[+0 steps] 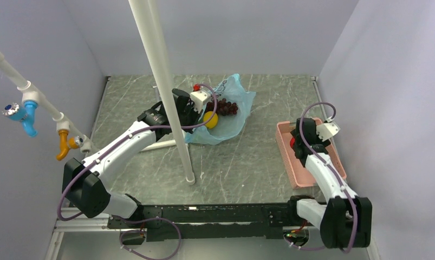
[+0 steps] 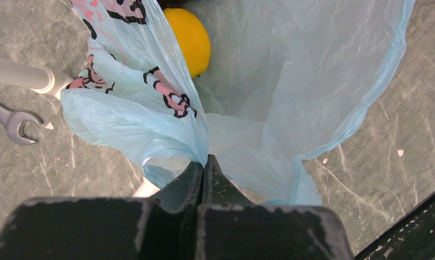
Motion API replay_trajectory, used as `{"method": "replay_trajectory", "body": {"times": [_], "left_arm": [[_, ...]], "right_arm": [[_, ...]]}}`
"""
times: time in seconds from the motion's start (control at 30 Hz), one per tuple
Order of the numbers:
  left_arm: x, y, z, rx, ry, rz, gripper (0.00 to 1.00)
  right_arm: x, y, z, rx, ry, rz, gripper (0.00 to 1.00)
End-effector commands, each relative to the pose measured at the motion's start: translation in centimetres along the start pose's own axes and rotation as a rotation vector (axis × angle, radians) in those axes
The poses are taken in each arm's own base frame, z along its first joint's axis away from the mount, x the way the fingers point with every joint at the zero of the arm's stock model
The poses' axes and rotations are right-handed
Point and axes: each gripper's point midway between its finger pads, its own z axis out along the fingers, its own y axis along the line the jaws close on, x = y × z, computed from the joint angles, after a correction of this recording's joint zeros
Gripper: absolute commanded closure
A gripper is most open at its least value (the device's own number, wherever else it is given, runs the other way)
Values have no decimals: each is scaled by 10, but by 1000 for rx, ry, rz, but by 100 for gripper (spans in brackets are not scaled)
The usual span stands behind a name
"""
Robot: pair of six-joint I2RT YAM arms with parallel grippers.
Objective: Take the fake fruits out of the plastic bag
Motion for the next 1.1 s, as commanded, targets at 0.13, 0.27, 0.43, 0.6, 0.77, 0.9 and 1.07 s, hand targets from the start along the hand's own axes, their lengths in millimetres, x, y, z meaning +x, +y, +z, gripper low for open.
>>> {"method": "replay_trajectory", "body": {"times": [0.13, 0.27, 0.43, 0.6, 0.77, 0.9, 1.07], "left_arm": [[-21, -5, -17, 20, -72, 10, 100], [-20, -7, -15, 28, -63, 8, 100], [-19, -7, -13, 29, -59, 7, 100], [-18, -7, -12, 30, -54, 3, 100], [-19, -5, -13, 20, -60, 2, 100], [-20, -4, -15, 13, -74, 2, 100], [-20, -4, -16, 9, -75, 1, 100]], "right_arm": [[22, 45, 25, -222, 170, 12, 85], [29, 51, 25, -261, 193, -4, 56], [25, 53, 21, -286, 171, 14, 5], [19, 49, 17, -269, 165, 0, 1], [-1, 49, 2, -281, 112, 3, 1], [-15, 62, -26, -368, 81, 4, 1], [1, 112, -88, -632, 87, -150, 3]]}}
